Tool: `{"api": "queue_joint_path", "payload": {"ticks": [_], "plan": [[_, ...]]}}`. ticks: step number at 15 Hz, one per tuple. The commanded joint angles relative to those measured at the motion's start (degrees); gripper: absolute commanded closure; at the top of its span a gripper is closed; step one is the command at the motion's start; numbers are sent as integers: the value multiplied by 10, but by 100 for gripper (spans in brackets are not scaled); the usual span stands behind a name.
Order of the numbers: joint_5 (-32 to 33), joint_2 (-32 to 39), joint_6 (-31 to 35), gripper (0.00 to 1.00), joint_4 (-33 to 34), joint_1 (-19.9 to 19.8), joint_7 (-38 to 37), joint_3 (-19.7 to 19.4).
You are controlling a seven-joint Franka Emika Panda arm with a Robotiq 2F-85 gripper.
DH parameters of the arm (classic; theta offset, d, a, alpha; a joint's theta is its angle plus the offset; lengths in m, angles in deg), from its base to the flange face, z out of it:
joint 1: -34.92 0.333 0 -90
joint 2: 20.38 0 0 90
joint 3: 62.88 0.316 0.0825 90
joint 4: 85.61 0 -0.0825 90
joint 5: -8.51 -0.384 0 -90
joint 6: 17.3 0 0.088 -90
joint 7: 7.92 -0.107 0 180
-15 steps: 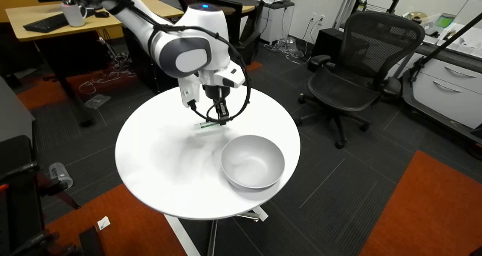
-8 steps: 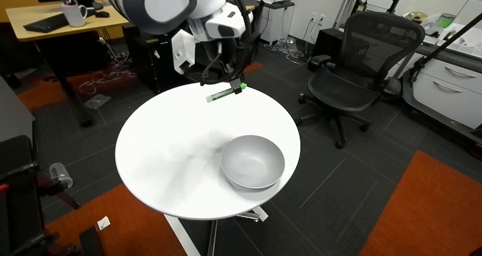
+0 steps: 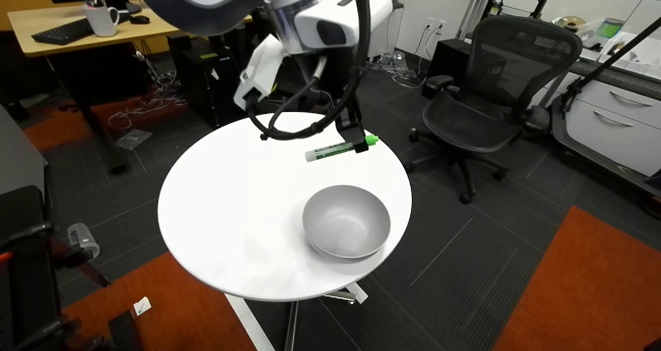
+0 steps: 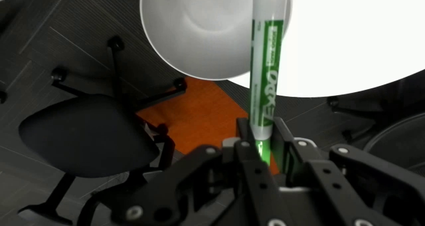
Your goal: Put the marker in the bowl
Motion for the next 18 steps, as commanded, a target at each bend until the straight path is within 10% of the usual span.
{"api": "queue_joint_path", "payload": {"ticks": [1, 15, 16, 18], "plan": [[1, 24, -50, 95, 21, -20, -6, 12], [-117, 155, -74, 95, 140, -114, 46, 87], [-127, 161, -83, 56, 149, -121, 53, 95], [-136, 174, -85, 48, 162, -127, 59, 100]]}}
